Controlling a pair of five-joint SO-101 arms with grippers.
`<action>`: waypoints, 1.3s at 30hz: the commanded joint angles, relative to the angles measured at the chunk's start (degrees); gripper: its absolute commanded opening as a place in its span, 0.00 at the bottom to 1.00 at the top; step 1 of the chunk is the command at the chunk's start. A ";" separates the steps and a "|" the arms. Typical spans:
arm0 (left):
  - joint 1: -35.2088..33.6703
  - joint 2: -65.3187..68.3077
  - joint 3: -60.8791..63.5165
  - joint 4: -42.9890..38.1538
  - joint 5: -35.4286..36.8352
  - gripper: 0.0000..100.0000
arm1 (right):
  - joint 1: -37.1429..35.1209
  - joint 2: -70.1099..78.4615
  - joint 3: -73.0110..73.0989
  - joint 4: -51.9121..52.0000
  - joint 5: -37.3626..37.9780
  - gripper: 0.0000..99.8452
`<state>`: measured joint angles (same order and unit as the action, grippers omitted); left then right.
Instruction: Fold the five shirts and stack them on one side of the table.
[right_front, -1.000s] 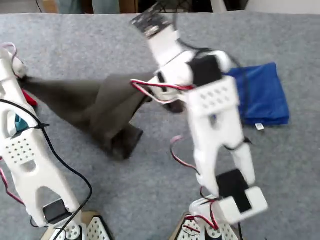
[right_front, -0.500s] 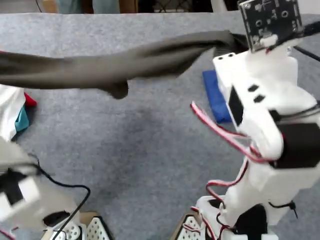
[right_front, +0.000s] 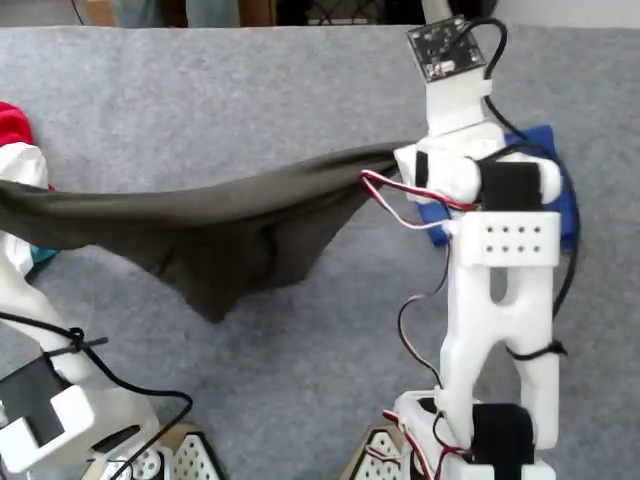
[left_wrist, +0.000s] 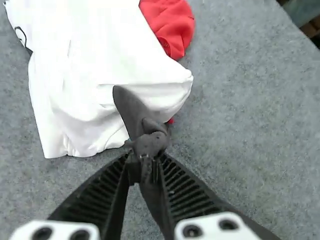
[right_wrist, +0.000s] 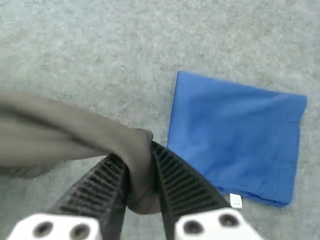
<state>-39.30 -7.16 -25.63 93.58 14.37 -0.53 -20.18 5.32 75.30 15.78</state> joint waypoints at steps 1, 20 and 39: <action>1.89 0.18 8.31 -6.33 -0.70 0.03 | 0.88 1.80 5.76 -13.01 0.44 0.02; 0.75 6.68 49.80 -48.62 13.45 0.03 | -1.49 11.30 7.52 -26.90 -2.99 0.34; 0.84 7.38 49.10 -50.64 13.27 0.03 | -31.82 15.43 31.34 -22.07 21.89 0.17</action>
<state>-37.98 0.84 24.48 43.91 26.95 -31.30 -7.08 35.56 58.51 38.29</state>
